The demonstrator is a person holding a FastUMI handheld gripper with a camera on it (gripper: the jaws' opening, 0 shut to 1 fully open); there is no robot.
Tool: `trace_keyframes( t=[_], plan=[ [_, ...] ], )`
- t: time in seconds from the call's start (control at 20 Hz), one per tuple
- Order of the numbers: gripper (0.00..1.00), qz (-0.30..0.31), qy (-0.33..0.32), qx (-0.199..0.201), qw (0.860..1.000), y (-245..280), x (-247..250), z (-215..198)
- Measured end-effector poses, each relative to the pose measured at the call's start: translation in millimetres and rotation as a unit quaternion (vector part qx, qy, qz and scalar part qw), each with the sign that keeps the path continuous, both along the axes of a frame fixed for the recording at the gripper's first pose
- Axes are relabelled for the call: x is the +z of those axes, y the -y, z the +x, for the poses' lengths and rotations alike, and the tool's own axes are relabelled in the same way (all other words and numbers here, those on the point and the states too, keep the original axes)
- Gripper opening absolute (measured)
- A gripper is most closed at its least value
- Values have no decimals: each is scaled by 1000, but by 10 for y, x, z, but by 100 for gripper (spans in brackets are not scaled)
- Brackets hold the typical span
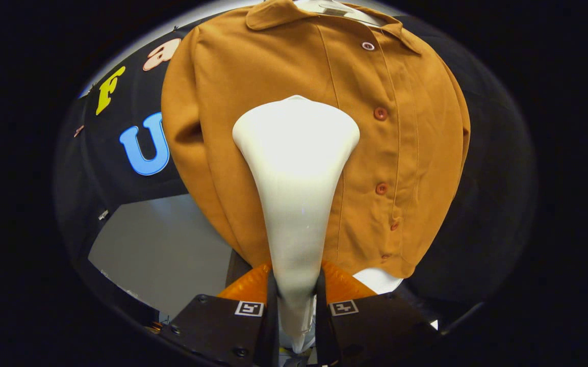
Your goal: Iron the clothes twice with a garment steamer, once on the left side and once on the right side.
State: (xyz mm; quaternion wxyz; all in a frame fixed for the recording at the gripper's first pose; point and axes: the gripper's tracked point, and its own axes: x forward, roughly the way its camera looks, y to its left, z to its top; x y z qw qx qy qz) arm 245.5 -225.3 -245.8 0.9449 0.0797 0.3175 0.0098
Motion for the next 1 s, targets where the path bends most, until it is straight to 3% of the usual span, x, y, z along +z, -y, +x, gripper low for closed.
trace_keyframes(
  t=[0.5, 1.0],
  plan=[
    [32, 20, -104, -8, 994, 17, -968, -373],
    [32, 28, -142, -27, 989, 48, -1164, -787]
  ],
)
